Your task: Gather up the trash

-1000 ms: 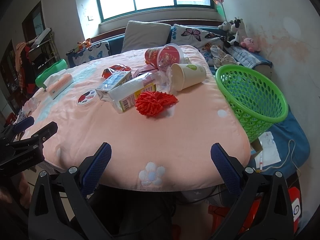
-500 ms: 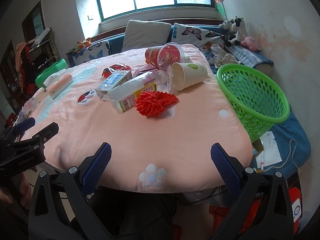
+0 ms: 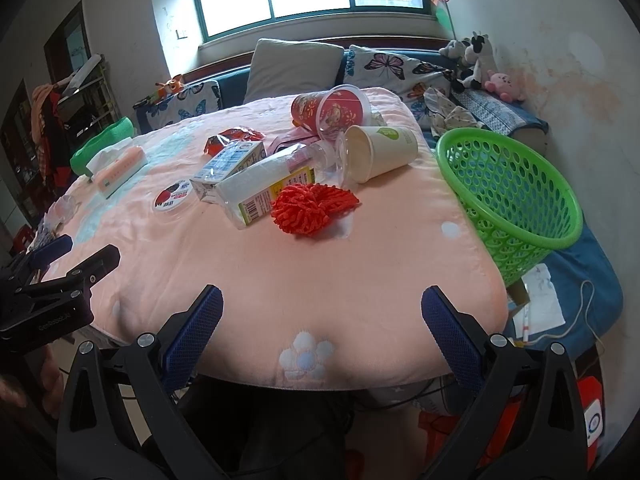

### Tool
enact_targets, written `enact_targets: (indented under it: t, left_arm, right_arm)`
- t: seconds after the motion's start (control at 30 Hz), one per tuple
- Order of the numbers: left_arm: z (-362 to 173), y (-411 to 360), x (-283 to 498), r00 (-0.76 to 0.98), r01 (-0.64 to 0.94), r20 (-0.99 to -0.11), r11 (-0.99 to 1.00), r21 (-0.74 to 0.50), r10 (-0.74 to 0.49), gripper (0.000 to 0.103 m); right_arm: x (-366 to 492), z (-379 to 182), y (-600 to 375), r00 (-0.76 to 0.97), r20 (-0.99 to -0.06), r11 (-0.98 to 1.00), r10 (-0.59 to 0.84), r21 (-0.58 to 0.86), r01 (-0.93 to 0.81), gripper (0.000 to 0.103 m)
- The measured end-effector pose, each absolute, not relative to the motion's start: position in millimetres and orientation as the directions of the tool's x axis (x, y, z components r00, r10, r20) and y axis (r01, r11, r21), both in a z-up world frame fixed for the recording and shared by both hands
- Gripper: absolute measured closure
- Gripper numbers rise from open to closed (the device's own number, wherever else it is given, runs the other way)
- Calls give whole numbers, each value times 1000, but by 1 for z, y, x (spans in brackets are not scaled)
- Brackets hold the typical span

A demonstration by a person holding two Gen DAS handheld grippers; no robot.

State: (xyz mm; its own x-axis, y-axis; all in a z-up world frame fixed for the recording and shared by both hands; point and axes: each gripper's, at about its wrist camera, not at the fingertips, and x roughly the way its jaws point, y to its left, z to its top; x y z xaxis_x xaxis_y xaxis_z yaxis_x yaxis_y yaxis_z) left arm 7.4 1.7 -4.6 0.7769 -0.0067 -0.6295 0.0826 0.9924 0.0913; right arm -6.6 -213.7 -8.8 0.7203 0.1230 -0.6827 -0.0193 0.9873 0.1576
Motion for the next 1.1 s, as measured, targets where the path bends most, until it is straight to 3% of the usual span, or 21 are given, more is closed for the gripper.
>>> enact_targets:
  t: [1.1]
  left_arm:
    - [-10,1,65,741,84,-671,992,96,3,7]
  right_arm:
    - [59,-3,-228,716,-681,987,154,144,-75,5]
